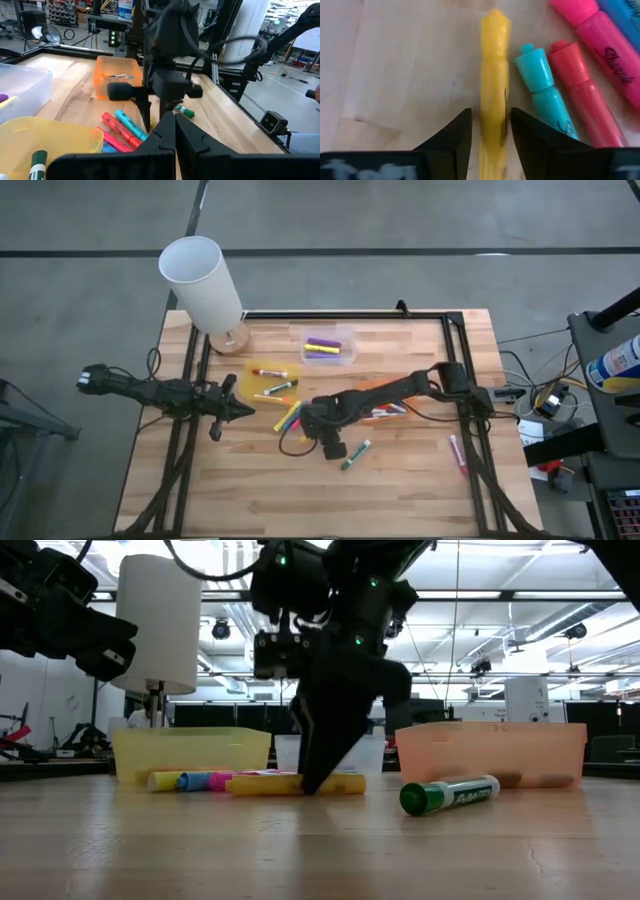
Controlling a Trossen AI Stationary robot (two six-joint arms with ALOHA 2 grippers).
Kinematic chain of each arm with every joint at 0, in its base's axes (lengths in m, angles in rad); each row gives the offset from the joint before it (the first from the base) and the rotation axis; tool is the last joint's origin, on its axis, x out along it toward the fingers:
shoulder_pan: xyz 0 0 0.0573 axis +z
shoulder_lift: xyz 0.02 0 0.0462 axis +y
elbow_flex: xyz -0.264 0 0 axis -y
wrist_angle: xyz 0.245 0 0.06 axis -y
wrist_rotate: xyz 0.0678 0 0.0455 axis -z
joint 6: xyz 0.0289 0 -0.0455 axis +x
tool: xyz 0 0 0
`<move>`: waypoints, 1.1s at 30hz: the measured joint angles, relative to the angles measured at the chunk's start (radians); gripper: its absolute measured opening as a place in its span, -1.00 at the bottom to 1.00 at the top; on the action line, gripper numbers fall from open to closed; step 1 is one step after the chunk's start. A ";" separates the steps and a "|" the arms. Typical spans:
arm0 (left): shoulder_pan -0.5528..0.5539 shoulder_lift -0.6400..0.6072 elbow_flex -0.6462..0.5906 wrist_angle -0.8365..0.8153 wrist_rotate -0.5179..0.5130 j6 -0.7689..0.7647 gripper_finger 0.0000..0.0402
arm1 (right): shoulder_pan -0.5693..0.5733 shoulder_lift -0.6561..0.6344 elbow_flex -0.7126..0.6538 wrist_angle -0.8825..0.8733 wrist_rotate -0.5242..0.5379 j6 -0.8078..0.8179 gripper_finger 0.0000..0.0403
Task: Pick & Place Markers
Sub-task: Put the large light orange highlighter pen into the transparent bin
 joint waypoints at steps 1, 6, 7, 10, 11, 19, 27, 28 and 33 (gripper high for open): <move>0.000 0.000 0.000 0.000 0.000 0.000 -1.00 | 0.001 0.002 -0.005 0.008 0.000 0.000 -0.36; 0.000 0.000 0.000 0.000 0.000 0.000 -1.00 | 0.003 -0.002 -0.022 0.031 -0.003 0.022 -0.40; 0.000 0.000 0.000 0.000 0.000 0.000 -1.00 | 0.003 -0.002 -0.029 0.034 -0.003 0.029 -0.41; 0.000 0.000 0.000 0.000 0.000 0.000 -1.00 | 0.003 -0.004 -0.044 0.045 -0.008 0.050 -0.44; 0.000 0.000 0.000 0.000 0.000 0.000 -1.00 | 0.003 -0.004 -0.049 0.047 -0.009 0.058 -0.45; 0.000 0.000 0.000 0.000 0.000 0.000 -1.00 | 0.002 -0.007 -0.062 0.056 -0.021 0.104 -0.66; 0.000 0.000 0.000 0.000 0.000 0.000 -1.00 | 0.001 -0.006 -0.057 0.060 -0.040 0.111 -0.70; 0.000 0.000 0.000 0.000 0.000 0.000 -1.00 | 0.001 -0.007 -0.053 0.056 -0.040 0.111 -0.70; 0.000 0.000 0.000 0.000 0.000 0.000 -1.00 | 0.004 -0.011 -0.024 0.048 -0.053 0.112 -0.70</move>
